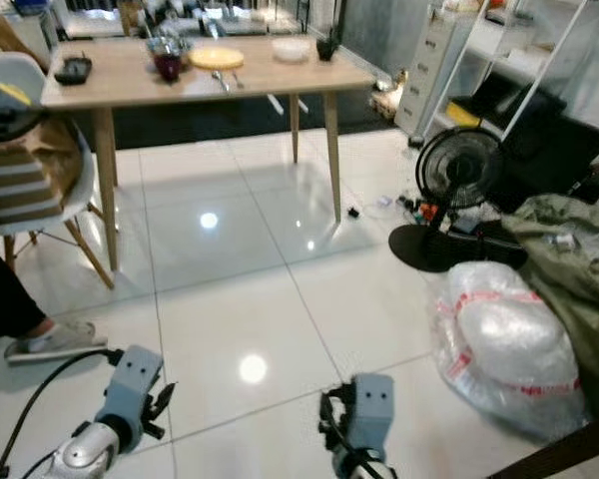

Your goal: Setting the table

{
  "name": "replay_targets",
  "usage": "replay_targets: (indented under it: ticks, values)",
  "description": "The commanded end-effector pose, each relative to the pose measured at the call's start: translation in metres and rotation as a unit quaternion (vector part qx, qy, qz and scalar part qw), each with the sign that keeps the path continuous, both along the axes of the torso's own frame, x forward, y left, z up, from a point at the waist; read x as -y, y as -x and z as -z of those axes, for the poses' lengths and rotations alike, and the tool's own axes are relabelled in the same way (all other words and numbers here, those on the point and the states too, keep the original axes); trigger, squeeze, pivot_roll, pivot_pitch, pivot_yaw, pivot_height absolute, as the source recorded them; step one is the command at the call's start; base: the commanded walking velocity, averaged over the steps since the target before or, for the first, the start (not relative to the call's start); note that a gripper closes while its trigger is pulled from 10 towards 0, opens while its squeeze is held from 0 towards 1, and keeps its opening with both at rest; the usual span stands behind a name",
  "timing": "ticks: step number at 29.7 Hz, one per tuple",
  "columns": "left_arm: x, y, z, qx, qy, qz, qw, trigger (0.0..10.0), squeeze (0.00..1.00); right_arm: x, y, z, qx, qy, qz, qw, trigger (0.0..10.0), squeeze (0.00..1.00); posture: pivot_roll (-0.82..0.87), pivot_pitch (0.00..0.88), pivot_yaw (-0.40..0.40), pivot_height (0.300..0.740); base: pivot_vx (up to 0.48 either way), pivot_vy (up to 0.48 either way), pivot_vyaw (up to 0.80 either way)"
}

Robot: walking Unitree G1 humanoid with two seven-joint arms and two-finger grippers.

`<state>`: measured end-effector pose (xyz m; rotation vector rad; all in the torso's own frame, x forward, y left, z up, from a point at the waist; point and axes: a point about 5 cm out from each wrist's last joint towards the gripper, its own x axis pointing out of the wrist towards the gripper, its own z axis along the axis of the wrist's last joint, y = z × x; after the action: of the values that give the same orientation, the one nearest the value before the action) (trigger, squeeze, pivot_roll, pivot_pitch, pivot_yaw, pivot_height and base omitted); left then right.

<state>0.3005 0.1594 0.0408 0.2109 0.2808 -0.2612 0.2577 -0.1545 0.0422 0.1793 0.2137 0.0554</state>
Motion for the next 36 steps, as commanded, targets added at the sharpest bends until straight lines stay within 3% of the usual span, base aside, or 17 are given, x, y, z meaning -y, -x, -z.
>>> replay_targets:
  ticks: [1, 14, 36]
  values:
    - [0.003, 0.005, 0.007, -0.014, -0.001, 0.006, 1.0, 10.0, 0.0, 0.011, 0.001, -0.001, 0.005, 0.008, 0.02, 1.0, 10.0, 0.0, -0.01, 0.116, 0.073, 0.74, 0.458, 0.0, 0.0]
    - [0.001, -0.005, -0.005, 0.01, 0.0, -0.001, 1.0, 10.0, 0.0, 0.016, -0.015, -0.028, 0.061, 0.016, 0.024, 0.998, 10.0, 0.0, 0.0, 0.099, 0.078, 0.74, 0.46, 0.0, 0.0]
    - [0.004, -0.012, -0.017, 0.031, 0.009, 0.004, 0.999, 10.0, 0.0, 0.011, -0.017, -0.038, 0.081, 0.011, 0.028, 0.996, 10.0, 0.0, 0.01, 0.107, 0.083, 0.74, 0.461, 0.0, 0.0]
